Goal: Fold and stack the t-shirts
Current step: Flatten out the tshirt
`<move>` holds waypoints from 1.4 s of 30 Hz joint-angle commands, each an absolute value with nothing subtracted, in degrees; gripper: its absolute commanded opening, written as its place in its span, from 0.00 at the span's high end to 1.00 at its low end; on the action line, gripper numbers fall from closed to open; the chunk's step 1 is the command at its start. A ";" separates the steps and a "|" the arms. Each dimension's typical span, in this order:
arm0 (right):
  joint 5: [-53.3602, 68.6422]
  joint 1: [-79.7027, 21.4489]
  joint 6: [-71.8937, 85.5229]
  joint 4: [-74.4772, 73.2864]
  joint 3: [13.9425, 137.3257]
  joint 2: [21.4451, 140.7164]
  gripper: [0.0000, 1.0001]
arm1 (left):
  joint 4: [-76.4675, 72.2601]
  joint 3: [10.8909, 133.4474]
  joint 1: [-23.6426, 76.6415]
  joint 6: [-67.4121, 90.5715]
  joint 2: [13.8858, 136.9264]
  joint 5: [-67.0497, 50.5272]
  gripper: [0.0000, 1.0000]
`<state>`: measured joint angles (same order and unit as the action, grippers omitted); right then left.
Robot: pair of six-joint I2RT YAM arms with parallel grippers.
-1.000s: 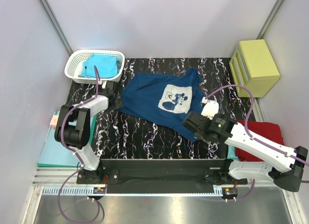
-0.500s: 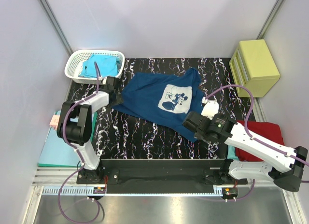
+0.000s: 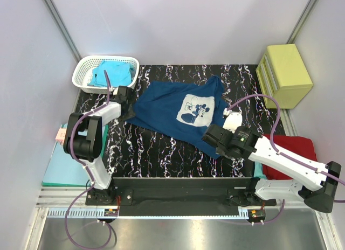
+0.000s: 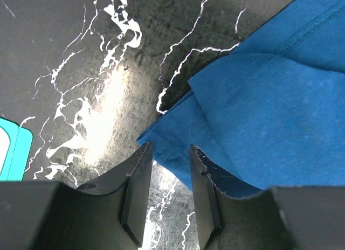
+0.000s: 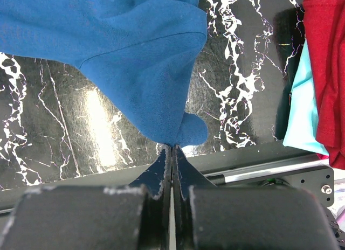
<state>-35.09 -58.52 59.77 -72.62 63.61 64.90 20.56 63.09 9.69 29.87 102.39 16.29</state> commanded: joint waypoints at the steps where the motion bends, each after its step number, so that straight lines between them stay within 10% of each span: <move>1: -37.71 -58.98 59.59 -71.72 63.81 64.42 1.00 | 21.79 63.54 9.23 30.94 102.83 15.56 0.62; 19: -37.88 -58.97 59.59 -71.63 63.02 63.02 1.00 | 24.61 64.34 9.23 31.47 104.33 14.68 1.00; 32: -51.05 -56.96 52.75 -69.88 77.56 64.59 1.00 | 29.79 67.31 12.22 28.22 79.82 12.48 1.00; 42: -62.65 -46.15 10.26 -31.27 99.57 69.43 1.00 | 41.82 93.48 15.20 27.07 72.07 11.95 1.00</move>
